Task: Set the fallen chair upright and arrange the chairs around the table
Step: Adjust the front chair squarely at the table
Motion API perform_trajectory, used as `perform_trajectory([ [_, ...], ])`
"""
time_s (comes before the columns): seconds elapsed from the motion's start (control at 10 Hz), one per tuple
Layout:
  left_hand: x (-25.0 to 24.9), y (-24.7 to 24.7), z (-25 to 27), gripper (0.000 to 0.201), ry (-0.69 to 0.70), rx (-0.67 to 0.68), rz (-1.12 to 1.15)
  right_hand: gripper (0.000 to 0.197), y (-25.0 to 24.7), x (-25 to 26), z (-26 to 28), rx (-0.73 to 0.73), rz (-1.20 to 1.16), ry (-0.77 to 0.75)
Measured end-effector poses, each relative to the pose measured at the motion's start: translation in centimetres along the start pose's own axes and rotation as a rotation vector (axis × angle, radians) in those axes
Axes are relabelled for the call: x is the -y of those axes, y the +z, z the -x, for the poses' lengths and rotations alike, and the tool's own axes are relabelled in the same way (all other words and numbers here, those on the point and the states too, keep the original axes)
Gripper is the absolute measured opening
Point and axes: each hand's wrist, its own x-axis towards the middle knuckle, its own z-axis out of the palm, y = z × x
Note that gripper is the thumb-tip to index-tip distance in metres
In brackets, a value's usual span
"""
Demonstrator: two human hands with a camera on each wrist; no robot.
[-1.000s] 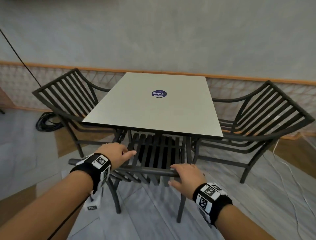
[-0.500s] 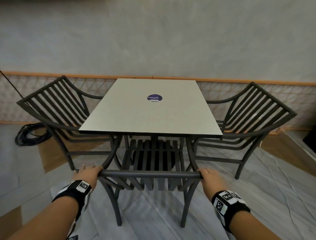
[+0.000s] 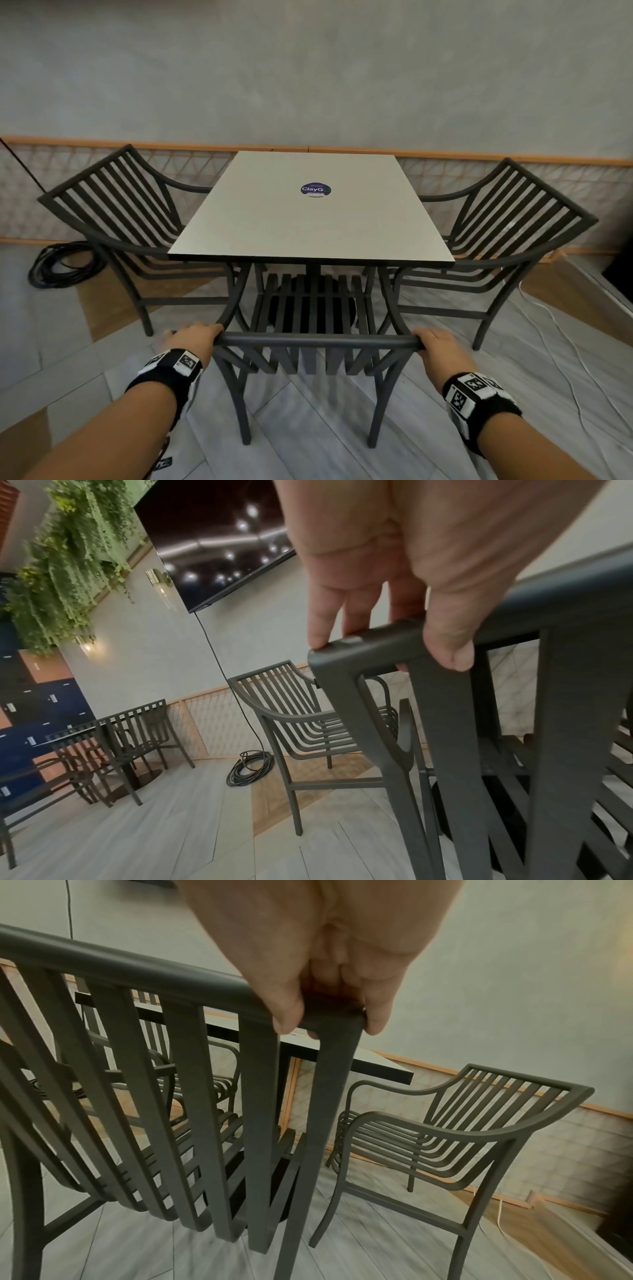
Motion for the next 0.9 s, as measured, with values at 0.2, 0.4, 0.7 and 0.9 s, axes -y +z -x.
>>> perform_trajectory([
  [0.2,-0.4,-0.1,0.2,0.050,-0.026,-0.009,-0.010,0.038,-0.3,0.3,0.2,-0.008,-0.009,-0.007],
  [0.4,-0.5,0.2,0.6,0.048,-0.038,-0.040,0.014,0.038,-0.3,0.6,0.5,0.002,-0.018,-0.002],
  [0.7,-2.0,1.4,3.2,0.087,-0.083,-0.101,-0.001,0.064,0.6,1.5,2.1,-0.046,0.064,0.019],
  [0.9,-3.6,4.4,7.7,0.081,0.084,-0.181,0.050,0.093,1.7,2.6,7.5,0.039,0.074,0.024],
])
